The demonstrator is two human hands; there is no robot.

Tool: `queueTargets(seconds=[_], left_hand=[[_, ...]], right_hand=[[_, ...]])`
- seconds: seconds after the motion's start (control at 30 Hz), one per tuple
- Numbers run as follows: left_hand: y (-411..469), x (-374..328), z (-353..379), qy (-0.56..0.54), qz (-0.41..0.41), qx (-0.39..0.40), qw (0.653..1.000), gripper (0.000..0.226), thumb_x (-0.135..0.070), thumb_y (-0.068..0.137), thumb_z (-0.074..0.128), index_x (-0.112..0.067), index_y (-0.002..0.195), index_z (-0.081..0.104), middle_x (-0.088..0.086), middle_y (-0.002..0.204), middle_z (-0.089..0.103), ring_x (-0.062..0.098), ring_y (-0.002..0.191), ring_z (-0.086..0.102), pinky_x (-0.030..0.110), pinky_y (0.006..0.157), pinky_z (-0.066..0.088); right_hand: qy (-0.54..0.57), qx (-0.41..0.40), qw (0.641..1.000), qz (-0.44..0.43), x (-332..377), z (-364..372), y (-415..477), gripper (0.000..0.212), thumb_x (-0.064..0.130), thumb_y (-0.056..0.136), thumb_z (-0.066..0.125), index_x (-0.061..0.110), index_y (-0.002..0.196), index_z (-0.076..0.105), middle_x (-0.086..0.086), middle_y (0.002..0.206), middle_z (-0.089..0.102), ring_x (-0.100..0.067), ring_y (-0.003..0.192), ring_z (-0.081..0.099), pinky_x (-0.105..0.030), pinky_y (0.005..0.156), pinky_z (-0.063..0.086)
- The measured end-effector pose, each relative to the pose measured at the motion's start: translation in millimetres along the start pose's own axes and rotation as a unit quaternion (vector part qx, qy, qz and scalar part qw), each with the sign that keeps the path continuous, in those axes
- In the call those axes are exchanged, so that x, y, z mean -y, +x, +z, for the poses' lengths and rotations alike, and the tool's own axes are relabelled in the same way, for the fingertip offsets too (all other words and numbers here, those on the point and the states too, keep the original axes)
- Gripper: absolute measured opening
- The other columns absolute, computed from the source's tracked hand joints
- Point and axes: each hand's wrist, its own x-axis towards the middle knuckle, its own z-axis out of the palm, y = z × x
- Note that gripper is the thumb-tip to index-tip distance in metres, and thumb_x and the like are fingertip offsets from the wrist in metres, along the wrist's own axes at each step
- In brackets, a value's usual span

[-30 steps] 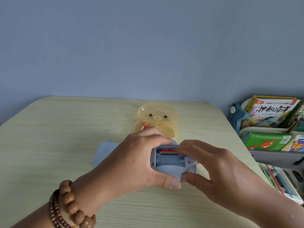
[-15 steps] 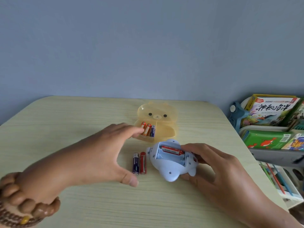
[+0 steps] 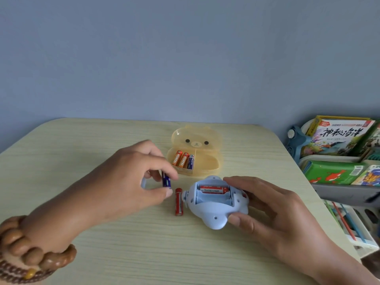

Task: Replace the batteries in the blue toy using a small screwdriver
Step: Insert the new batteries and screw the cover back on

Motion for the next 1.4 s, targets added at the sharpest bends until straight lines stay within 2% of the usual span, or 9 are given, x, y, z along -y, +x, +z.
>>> queueTargets(seconds=[0.1, 0.23, 0.43, 0.63, 0.73, 0.9, 1.17, 1.33, 1.4], left_hand=[[6, -14, 5, -0.078, 0.023, -0.054, 0.995, 0.024, -0.046, 0.064, 0.086, -0.041, 0.085, 0.078, -0.011, 0.093, 0.062, 0.013, 0.08, 0.069, 0.026, 0.075, 0.056], [15, -31, 19, -0.06, 0.054, -0.073, 0.994, 0.024, -0.048, 0.063, 0.087, -0.036, 0.082, 0.079, -0.008, 0.084, 0.057, 0.011, 0.064, 0.059, 0.019, 0.06, 0.046], [23, -50, 35, 0.075, 0.09, -0.037, 0.992, 0.02, -0.05, 0.078, 0.078, -0.033, 0.088, 0.073, -0.01, 0.088, 0.051, 0.013, 0.065, 0.053, 0.037, 0.062, 0.05], [24, -60, 40, 0.147, 0.106, -0.055, 0.982, 0.024, -0.054, 0.077, 0.075, -0.034, 0.085, 0.065, -0.012, 0.083, 0.056, 0.012, 0.062, 0.045, 0.03, 0.054, 0.046], [25, -58, 43, 0.144, 0.098, -0.075, 0.982, 0.027, -0.057, 0.071, 0.078, -0.034, 0.078, 0.067, -0.013, 0.076, 0.054, 0.006, 0.063, 0.04, 0.026, 0.052, 0.042], [25, -58, 49, 0.107, 0.079, -0.096, 0.986, 0.029, -0.053, 0.064, 0.086, -0.03, 0.071, 0.07, -0.012, 0.074, 0.056, 0.004, 0.069, 0.043, 0.03, 0.053, 0.048], [36, -55, 44, 0.132, 0.114, -0.043, 0.984, 0.036, -0.054, 0.066, 0.084, -0.024, 0.066, 0.064, -0.011, 0.063, 0.051, 0.006, 0.063, 0.049, 0.025, 0.05, 0.036], [37, -52, 44, 0.091, 0.102, -0.017, 0.99, 0.031, -0.052, 0.068, 0.083, -0.026, 0.07, 0.066, -0.011, 0.071, 0.056, 0.008, 0.072, 0.053, 0.033, 0.06, 0.049], [37, -52, 39, 0.055, 0.075, 0.001, 0.996, 0.031, -0.056, 0.067, 0.083, -0.029, 0.073, 0.069, -0.011, 0.074, 0.059, 0.007, 0.071, 0.055, 0.028, 0.061, 0.049]], right_hand=[[0.043, -0.001, 0.999, 0.008, -1, -1, -1, 0.052, 0.029, 0.082, 0.079, 0.026, 0.131, 0.062, 0.013, 0.129, 0.067, -0.012, 0.12, 0.066, -0.027, 0.096, 0.056], [0.059, -0.002, 0.998, 0.002, -1, 0, 0, 0.053, 0.026, 0.08, 0.081, 0.024, 0.13, 0.063, 0.011, 0.128, 0.068, -0.013, 0.12, 0.067, -0.026, 0.097, 0.056], [0.059, -0.009, 0.998, 0.002, -1, 0, 1, 0.054, 0.023, 0.08, 0.082, 0.024, 0.13, 0.063, 0.012, 0.128, 0.068, -0.011, 0.119, 0.067, -0.024, 0.096, 0.056], [0.052, -0.007, 0.999, 0.012, -2, -1, -1, 0.056, 0.024, 0.079, 0.083, 0.022, 0.132, 0.063, 0.011, 0.128, 0.069, -0.01, 0.118, 0.068, -0.027, 0.096, 0.057], [0.053, -0.005, 0.998, 0.016, -2, -1, 0, 0.057, 0.025, 0.079, 0.084, 0.023, 0.132, 0.063, 0.012, 0.128, 0.069, -0.009, 0.118, 0.068, -0.028, 0.096, 0.057], [0.081, -0.009, 0.996, 0.036, -6, 0, -1, 0.06, 0.027, 0.075, 0.086, 0.021, 0.131, 0.064, 0.006, 0.126, 0.072, -0.01, 0.115, 0.07, -0.028, 0.097, 0.057], [0.102, -0.011, 0.994, 0.04, -7, 1, 0, 0.061, 0.021, 0.074, 0.087, 0.015, 0.13, 0.064, 0.001, 0.127, 0.07, -0.014, 0.116, 0.07, -0.03, 0.098, 0.057], [0.092, -0.012, 0.995, 0.034, -5, 1, 0, 0.061, 0.026, 0.074, 0.087, 0.018, 0.13, 0.065, 0.005, 0.127, 0.07, -0.012, 0.116, 0.069, -0.028, 0.097, 0.057], [0.087, -0.013, 0.995, 0.035, -5, 2, 0, 0.062, 0.026, 0.073, 0.088, 0.018, 0.13, 0.065, 0.005, 0.126, 0.071, -0.011, 0.115, 0.07, -0.027, 0.097, 0.057]])
